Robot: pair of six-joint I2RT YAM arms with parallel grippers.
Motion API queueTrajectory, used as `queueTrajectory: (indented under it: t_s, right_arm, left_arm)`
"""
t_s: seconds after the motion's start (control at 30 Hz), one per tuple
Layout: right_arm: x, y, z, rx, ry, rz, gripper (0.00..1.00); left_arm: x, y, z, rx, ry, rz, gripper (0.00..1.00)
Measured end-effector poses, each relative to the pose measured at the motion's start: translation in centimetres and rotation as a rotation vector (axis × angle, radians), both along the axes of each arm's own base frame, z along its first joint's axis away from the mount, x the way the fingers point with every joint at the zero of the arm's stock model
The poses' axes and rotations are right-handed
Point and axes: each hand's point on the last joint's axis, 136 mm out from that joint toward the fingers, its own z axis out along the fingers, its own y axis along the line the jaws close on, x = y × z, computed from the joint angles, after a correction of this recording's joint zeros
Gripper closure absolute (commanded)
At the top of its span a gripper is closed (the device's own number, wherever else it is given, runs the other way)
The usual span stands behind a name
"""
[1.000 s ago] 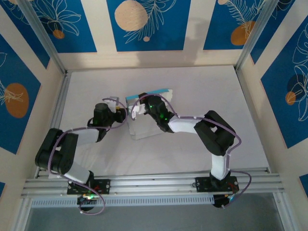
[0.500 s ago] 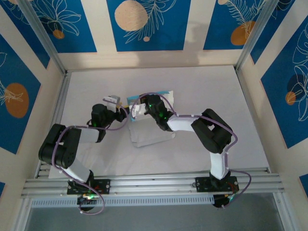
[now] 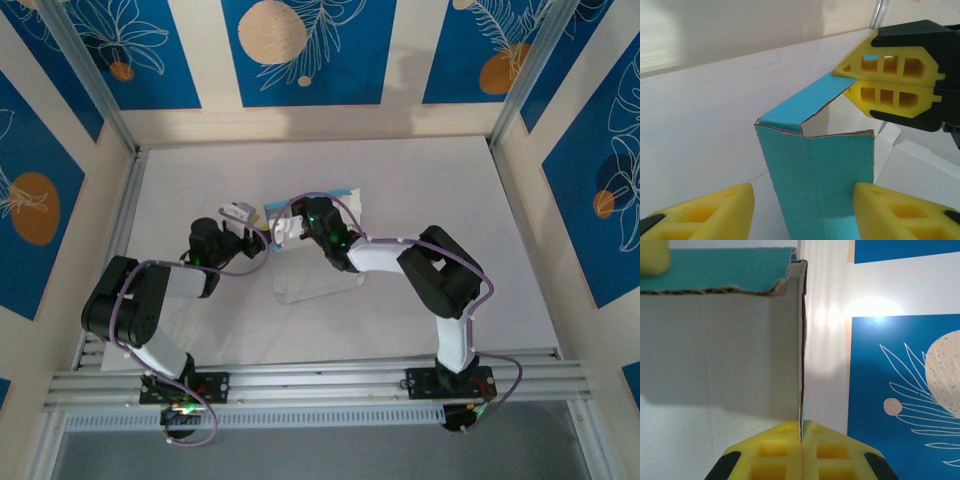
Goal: Fold the paper box
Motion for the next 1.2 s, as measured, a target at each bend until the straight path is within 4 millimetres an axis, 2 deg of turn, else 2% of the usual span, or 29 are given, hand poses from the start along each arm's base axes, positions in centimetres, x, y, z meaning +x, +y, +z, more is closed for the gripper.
queueTrajectory:
  t_s: [0.17,0.57,1.0,1.2]
  right_arm:
    - [0.4,0.2,-0.1,0.003,0.000,0.003,1.00]
    - [0.4,0.4,-0.6,-0.004,0.006,0.005,1.00]
    - [0.4,0.4,-0.5,-0.005,0.004,0.007,1.00]
    - [0.8,0.5,0.3,0.000,-0.045,0.001,1.00]
  left_arm:
    - [0.0,0.0,0.4,-0.002,-0.009,0.001,0.44]
    - [-0.5,-0.4,-0.5,0.011,0.031,-0.014,0.38]
    - [-0.7,-0.3,-0.6,-0.005,0.014,-0.009,0.40]
    - [-0.7,0.6,1.0,-0.021,-0.021,0.052,0.43]
